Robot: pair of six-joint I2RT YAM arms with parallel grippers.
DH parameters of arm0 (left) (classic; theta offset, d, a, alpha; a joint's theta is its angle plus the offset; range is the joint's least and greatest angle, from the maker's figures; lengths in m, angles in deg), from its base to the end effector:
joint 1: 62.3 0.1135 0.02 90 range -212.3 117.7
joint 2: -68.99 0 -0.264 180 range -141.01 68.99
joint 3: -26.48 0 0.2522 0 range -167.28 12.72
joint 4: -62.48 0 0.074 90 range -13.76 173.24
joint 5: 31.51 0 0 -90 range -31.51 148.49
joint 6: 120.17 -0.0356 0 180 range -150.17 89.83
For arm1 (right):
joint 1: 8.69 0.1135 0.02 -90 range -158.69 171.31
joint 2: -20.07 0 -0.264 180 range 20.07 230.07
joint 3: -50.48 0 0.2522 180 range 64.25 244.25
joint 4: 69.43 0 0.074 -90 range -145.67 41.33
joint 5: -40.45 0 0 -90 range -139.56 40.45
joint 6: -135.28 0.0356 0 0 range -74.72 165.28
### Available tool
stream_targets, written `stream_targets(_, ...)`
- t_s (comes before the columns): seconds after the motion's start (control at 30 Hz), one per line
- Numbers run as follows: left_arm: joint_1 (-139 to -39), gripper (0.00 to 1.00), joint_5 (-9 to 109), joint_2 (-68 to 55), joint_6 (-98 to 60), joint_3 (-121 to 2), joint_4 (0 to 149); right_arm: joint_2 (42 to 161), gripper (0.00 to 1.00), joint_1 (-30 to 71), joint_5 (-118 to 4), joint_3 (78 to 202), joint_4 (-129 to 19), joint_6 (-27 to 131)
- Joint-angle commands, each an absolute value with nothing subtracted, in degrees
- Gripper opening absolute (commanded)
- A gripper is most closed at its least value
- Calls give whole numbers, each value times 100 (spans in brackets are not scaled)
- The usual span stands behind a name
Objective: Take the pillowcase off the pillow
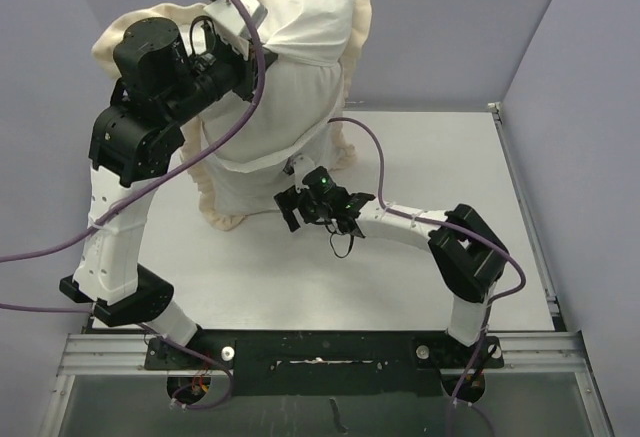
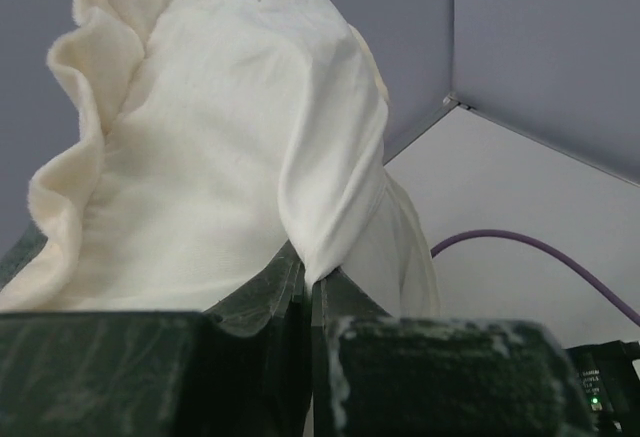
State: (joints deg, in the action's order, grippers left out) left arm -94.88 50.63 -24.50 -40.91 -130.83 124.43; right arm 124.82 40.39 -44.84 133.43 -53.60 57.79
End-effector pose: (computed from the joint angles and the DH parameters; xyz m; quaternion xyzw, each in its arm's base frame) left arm 0.2136 -0.1422 0.6069 0.3019 0.6267 -0.1826 0.6949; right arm 0.2695 0.3064 0.2083 -0.2641 0.8570 0.1941 0.3976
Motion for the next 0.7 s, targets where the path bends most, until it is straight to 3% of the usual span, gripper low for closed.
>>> stream_targets(0.0,-9560,0,5015,-1683,-4001,-12446,12102,11768,95,4113,-4120,12989,-6530,5264)
stream_targets(0.2,-9552,0,4984,-970,-3701,-11007,12123,9539,99,4618,-3922,11254,-7139,4458)
stream_targets(0.37,-9557,0,4955,-1045,-3416,-10920,12335,7948,100,5185,-3427,11098,-6411,3968)
stream_targets(0.5,-9554,0,4932,-1332,-3299,-11221,12518,7701,100,5786,-3145,11597,-6382,3008)
stream_targets(0.67,-9561,0,4961,-1473,-3208,-11411,12556,8373,99,5797,-3457,12810,-6468,1965)
